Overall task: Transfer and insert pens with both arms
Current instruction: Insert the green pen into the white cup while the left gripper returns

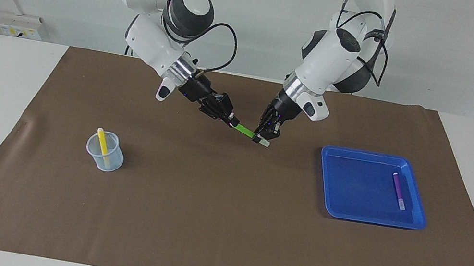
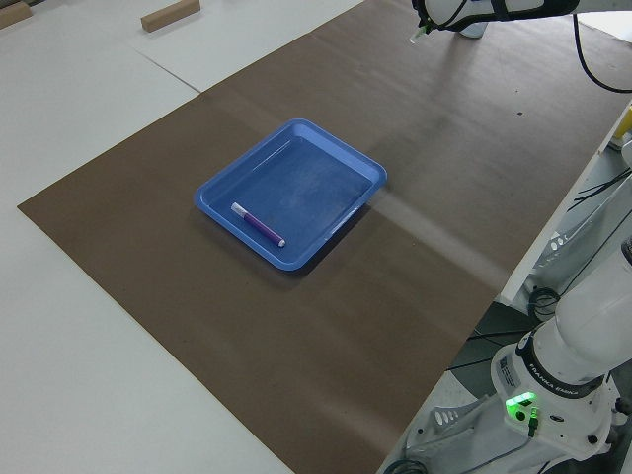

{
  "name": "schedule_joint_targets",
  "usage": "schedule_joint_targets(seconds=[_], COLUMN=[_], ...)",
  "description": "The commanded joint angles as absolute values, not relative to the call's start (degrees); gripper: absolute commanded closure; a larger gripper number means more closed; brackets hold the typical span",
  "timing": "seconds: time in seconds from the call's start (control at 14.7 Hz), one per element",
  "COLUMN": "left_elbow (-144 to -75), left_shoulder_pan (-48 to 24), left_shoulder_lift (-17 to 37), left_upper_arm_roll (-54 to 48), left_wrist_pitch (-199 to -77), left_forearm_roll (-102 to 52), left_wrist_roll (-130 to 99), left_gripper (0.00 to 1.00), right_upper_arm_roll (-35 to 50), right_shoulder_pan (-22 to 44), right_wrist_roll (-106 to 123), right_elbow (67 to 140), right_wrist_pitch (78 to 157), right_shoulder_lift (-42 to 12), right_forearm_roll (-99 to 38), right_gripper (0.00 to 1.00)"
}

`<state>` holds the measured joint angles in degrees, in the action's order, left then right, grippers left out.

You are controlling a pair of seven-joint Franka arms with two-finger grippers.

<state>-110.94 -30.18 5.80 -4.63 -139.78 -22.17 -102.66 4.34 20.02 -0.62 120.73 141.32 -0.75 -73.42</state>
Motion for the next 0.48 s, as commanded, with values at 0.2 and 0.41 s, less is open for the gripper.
schedule_joint_targets(seconds=[0.2,0.41], left_elbow=[-110.66,-110.74], left_shoulder_pan=[-31.46,-30.77], left_shoulder_lift=[5.98,5.98], left_upper_arm_roll=[-4.22,-4.13], left_wrist_pitch=[-139.48,-139.31], left_forearm_roll=[-22.41,-21.02], left_wrist_roll=[-99.07,-96.07], left_gripper=[0.33,0.08], right_upper_arm_roll=[4.75,4.66], right_shoulder_pan=[19.69,18.46], right_wrist_roll=[-0.97,-0.35], right_elbow=[119.88,119.10], right_wrist_pitch=[142.03,141.33], right_shoulder_lift=[-0.97,-1.05], right_forearm_roll=[-74.97,-73.48], right_gripper=[1.00,1.00])
